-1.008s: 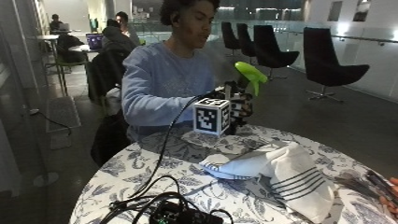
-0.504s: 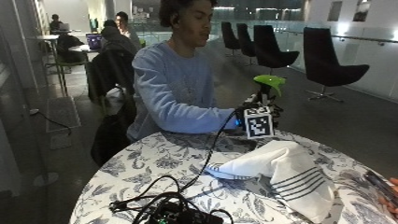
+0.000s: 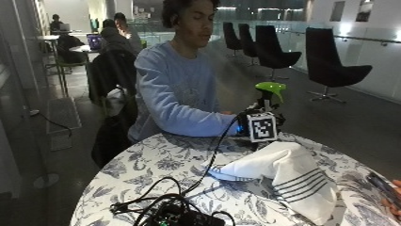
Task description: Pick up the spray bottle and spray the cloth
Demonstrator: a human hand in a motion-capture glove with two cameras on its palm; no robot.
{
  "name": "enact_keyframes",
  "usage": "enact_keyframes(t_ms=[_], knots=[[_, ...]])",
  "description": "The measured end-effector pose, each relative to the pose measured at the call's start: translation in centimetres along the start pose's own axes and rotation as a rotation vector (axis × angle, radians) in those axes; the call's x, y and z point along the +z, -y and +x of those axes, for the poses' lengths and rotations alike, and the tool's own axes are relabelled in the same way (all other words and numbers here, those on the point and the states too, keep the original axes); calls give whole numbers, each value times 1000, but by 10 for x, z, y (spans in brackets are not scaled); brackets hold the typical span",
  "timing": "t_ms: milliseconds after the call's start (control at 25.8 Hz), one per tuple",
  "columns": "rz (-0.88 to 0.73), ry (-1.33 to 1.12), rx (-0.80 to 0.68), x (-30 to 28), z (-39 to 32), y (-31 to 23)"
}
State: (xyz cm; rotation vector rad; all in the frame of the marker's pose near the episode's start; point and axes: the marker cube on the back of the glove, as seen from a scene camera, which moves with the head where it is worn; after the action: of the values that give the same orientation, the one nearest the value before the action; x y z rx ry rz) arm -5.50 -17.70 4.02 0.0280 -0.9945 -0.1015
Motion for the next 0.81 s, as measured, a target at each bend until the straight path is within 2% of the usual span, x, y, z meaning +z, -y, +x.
enact_keyframes(t_ms=[155, 388, 621, 814], knots=[[27, -46, 27, -21, -12, -30], [25, -371, 61, -74, -40, -140], [261, -670, 181, -128, -53, -255], [342, -866, 328, -192, -47, -335]])
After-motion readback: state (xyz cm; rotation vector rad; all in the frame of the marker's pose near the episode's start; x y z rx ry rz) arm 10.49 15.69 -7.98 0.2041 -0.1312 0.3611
